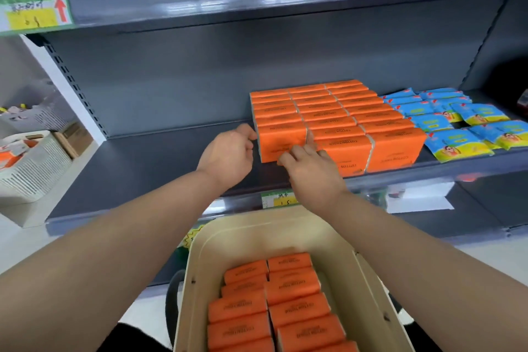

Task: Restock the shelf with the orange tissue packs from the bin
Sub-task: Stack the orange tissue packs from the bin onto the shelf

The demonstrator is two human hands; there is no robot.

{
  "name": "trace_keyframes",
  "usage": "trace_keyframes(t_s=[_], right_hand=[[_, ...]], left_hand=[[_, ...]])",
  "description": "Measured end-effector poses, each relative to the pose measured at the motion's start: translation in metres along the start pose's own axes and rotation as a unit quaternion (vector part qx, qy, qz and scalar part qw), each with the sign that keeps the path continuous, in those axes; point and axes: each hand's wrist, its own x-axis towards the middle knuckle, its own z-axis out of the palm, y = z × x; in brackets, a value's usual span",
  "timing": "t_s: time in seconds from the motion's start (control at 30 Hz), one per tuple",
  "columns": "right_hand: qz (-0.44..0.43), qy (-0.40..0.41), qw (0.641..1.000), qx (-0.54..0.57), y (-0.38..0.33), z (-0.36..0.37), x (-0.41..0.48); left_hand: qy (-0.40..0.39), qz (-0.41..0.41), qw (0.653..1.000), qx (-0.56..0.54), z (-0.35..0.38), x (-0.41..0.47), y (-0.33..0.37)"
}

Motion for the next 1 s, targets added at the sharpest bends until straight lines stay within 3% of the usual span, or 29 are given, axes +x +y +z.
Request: trace_keyframes(t_s=[0.23,0.53,0.8,1.0], right_hand=[[-0.053,-0.225,0.971,0.064,-0.023,0.019,-0.085],[-0.070,-0.343,0.932,0.099,-0.050,0.059,-0.136],[-0.056,-0.366,0.923,0.109,-0.048,0.082,-0.141],[-0.074,-0.346,0.934,0.051,-0.045,0.079,-0.143]], left_hand=[[-0.162,-0.013,0.985,0.063,0.044,-0.085,-0.013],[-0.286,-0.025,0.955,0.075,0.098,-0.149,-0.024],[-0.375,-0.032,0.923,0.077,0.116,-0.153,-0.034],[-0.498,-0.005,0.857,0.135,0.125,-0.157,-0.045]])
